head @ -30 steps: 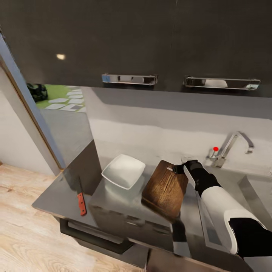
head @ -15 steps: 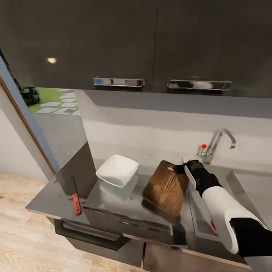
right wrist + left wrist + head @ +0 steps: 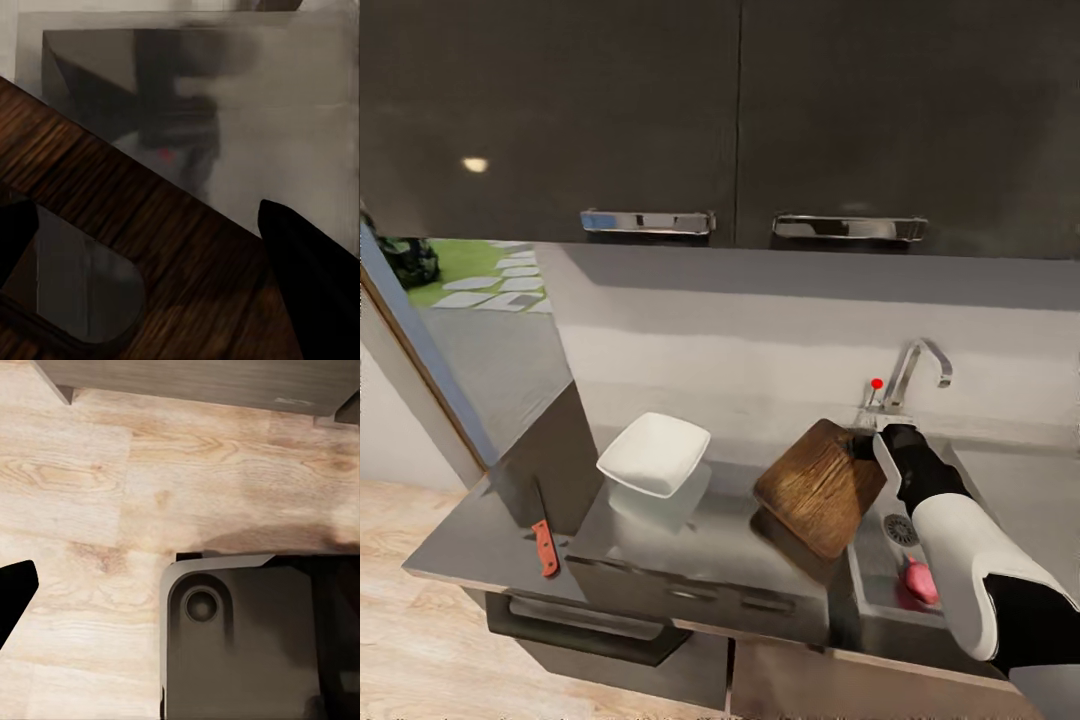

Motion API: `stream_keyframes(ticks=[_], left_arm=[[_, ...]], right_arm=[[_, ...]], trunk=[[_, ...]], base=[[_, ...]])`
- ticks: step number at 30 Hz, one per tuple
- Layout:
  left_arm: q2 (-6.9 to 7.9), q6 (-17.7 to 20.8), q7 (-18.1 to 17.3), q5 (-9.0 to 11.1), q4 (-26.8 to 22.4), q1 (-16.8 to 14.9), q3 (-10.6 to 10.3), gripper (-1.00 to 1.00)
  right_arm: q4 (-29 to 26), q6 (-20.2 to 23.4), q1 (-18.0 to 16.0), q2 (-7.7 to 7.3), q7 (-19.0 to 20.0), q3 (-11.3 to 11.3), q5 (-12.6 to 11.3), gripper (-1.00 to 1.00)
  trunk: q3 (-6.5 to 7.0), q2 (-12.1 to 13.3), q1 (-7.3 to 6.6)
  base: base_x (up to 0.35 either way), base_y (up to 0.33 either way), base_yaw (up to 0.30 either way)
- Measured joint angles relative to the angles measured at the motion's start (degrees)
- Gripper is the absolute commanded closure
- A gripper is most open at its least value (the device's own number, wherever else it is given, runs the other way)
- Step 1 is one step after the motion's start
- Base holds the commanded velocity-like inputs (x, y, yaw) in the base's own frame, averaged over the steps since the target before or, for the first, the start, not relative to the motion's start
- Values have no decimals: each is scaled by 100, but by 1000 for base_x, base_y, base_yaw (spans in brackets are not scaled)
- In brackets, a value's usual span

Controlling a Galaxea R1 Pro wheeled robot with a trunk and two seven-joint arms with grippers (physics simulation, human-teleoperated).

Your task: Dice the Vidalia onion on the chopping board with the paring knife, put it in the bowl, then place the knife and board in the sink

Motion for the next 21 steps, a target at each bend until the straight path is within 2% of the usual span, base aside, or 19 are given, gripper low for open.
stream_keyframes(ticks=[6, 14, 18, 19, 21], left_arm=[[-4, 0, 0, -7, 61, 1, 0, -100], [-4, 0, -4, -8, 66, 1, -1, -100], [-4, 0, -3, -11, 67, 0, -1, -100], [-4, 0, -2, -13, 68, 0, -1, -100], [-4, 0, -2, -15, 68, 0, -1, -100]], right_arm=[[-27, -4, 0, 26, -260, -94, -33, 100], [-68, -3, 0, 36, -835, -115, -39, 100], [-272, 5, 0, 36, -1186, -120, -85, 100], [-335, -11, -2, 39, -1297, -126, -203, 100], [-507, 11, -3, 34, -1751, -133, -599, 100]], trunk=[[1, 0, 1], [1, 0, 1], [1, 1, 0], [2, -1, -1], [1, -1, -1]], base=[[-228, 163, -3], [-244, 193, 0], [-80, 83, 0], [-14, 15, 0], [-7, 8, 0]])
